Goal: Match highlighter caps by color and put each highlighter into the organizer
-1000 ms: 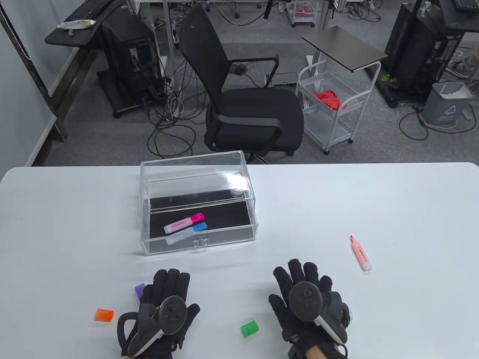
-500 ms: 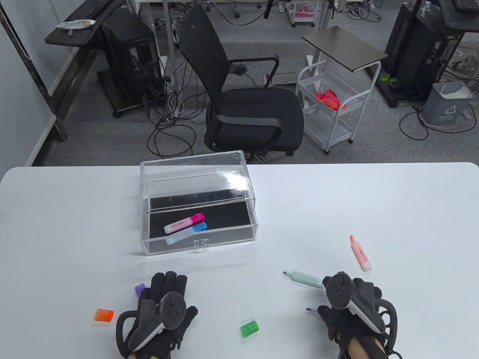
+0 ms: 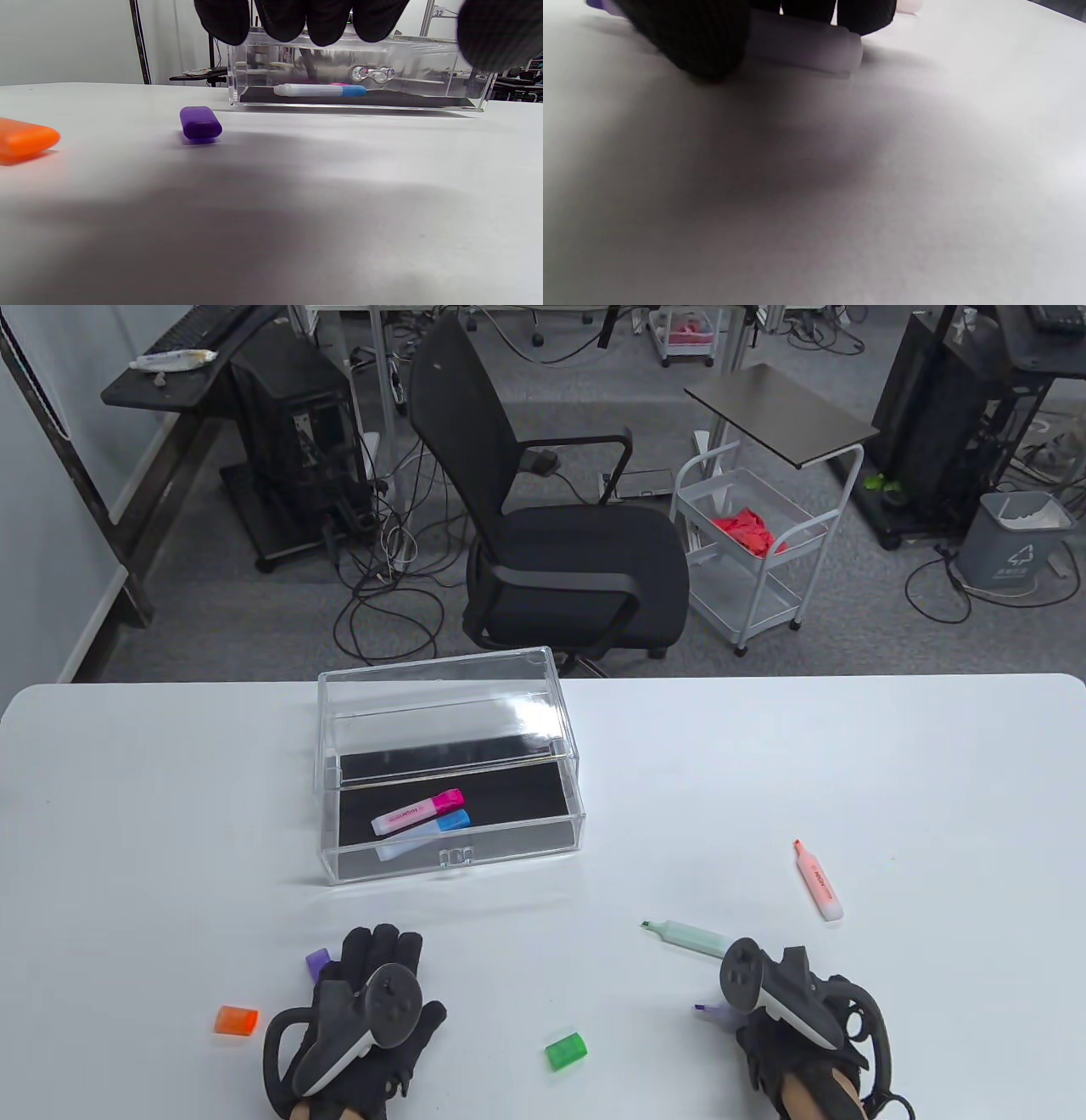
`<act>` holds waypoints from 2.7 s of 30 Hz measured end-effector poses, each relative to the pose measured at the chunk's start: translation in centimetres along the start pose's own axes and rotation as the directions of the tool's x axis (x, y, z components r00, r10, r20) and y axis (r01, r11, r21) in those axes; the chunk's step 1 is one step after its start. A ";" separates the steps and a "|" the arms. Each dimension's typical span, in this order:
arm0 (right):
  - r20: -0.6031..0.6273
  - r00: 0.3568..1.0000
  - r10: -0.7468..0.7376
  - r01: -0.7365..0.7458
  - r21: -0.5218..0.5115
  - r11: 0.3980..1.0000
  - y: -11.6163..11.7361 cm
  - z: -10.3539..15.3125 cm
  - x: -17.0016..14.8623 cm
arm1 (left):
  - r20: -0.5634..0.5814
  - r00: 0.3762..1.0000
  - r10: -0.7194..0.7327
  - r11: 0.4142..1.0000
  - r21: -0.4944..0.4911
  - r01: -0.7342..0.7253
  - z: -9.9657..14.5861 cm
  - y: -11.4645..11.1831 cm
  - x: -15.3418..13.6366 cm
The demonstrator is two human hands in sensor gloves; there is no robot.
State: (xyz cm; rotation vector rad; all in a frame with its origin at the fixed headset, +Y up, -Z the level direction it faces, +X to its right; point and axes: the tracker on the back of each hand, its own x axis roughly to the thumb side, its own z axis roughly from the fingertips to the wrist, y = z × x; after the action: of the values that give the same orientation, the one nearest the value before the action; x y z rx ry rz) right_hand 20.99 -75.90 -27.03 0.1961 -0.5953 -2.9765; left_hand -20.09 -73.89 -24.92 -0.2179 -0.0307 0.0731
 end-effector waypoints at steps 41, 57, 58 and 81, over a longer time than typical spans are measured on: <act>0.365 0.927 -0.089 0.203 -0.289 0.936 -4.4 4.4 14.6 | -0.015 1.000 0.004 0.999 -0.052 -0.005 -0.5 -0.6 0.0; 0.425 0.869 -0.254 0.376 -0.235 0.896 -3.8 4.3 12.0 | -0.069 0.991 0.118 0.991 -0.053 -0.122 -0.5 1.8 -2.6; 0.427 0.866 -0.262 0.386 -0.236 0.892 -3.9 4.4 11.9 | -0.093 0.991 0.101 0.994 -0.040 -0.105 -0.6 2.4 -3.0; 0.424 0.862 -0.279 0.387 -0.193 0.902 -3.6 4.1 12.1 | -0.296 0.918 -0.263 0.953 -0.228 0.199 -6.6 0.9 -5.1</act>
State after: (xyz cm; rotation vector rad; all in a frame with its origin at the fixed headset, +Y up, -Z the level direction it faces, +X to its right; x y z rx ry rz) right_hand 8.18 -72.56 -25.94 -0.3615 -0.1786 -3.4236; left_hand -24.98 -74.82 -31.72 -0.4181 0.2659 -0.2056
